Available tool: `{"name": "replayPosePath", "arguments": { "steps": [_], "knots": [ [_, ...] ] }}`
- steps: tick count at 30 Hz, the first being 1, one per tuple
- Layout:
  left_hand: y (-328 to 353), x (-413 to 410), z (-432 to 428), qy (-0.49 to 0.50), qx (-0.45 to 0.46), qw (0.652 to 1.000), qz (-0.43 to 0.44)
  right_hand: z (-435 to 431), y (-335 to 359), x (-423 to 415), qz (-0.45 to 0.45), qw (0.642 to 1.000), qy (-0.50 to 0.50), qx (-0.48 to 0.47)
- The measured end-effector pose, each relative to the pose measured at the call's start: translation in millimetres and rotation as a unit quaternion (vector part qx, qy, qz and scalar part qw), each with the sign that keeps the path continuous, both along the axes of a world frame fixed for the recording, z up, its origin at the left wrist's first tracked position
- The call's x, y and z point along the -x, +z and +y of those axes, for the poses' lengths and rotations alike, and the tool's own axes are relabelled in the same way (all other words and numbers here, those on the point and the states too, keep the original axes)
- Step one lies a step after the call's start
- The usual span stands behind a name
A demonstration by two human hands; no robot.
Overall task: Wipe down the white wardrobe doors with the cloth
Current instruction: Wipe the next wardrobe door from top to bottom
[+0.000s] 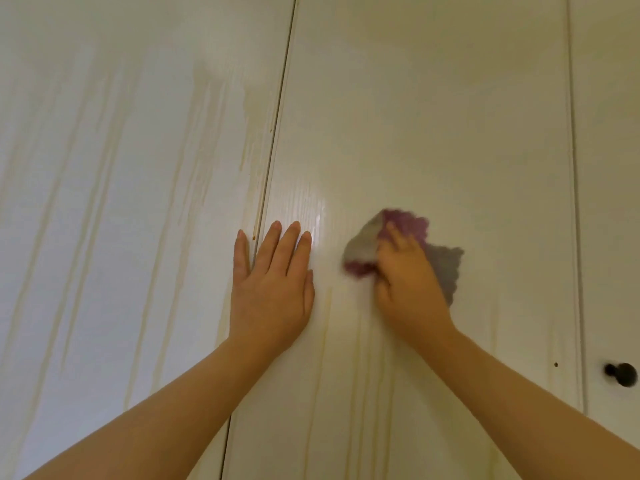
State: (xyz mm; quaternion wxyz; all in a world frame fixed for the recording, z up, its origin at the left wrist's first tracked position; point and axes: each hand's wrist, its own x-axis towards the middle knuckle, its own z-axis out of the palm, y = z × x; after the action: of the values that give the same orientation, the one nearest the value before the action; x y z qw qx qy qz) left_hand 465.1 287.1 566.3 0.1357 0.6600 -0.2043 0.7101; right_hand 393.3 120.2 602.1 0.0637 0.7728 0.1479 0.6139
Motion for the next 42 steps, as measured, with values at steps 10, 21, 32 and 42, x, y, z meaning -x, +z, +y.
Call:
{"name": "replayPosePath", "arguments": {
  "steps": [10,21,32,42],
  "knots": [
    [-4,4,-6,0.012,-0.004,0.999,0.034,-24,7,17,-0.032,0.996,0.014,-0.083],
    [-1,13,-16,0.007,-0.048,0.998,-0.032,-50,6,27,-0.006,0.992,-0.007,-0.122],
    [7,30,-46,-0.008,-0.135,0.989,-0.056,-72,7,43,-0.034,0.982,-0.031,-0.181],
    [16,54,-102,-0.037,-0.152,0.984,-0.087,-128,-14,73,-0.025,0.986,-0.090,-0.141]
  ]
}}
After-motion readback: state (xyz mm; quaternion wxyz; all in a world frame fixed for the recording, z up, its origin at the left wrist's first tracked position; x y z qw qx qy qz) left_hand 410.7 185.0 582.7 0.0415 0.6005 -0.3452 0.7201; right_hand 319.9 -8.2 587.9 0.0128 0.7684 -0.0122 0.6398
